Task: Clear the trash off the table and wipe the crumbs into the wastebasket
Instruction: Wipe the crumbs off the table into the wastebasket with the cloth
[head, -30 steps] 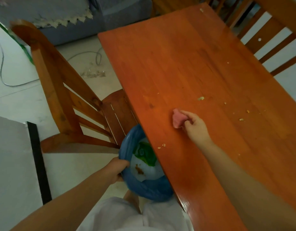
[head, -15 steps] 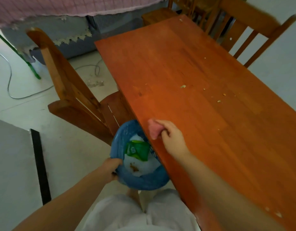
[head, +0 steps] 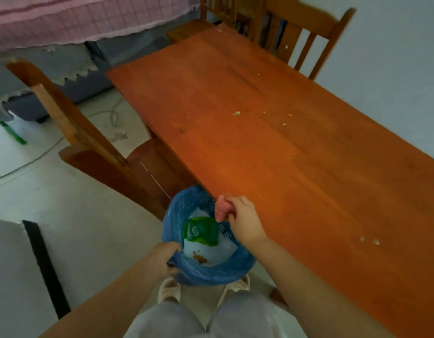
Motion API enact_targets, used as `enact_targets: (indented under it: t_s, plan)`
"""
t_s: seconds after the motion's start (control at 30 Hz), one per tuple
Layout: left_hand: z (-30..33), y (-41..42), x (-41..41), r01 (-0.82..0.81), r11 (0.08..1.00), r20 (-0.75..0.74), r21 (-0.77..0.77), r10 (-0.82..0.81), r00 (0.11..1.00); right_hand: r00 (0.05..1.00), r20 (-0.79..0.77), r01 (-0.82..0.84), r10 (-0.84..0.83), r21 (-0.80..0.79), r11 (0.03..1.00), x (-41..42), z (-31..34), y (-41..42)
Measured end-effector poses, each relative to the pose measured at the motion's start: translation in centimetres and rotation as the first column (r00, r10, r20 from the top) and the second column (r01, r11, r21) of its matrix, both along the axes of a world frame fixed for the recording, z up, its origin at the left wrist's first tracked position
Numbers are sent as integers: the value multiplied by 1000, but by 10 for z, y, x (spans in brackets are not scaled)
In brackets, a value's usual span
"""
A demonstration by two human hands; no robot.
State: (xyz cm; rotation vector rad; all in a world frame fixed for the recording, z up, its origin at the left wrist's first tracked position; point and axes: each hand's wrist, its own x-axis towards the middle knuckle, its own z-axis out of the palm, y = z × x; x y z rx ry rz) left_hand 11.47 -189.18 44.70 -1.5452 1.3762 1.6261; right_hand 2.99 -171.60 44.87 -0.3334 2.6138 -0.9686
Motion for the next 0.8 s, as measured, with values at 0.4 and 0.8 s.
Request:
enact_targets:
  t_s: [0.4,0.8]
  plan:
    - [-5,-63,36,495,869,-19,-11,-495,869,691,224,723,-687,-236,650,157,23,-17]
    - [-7,63,126,870,491,-7,54,-871,492,-42,293,961,-955,-250,-119,395,4,68]
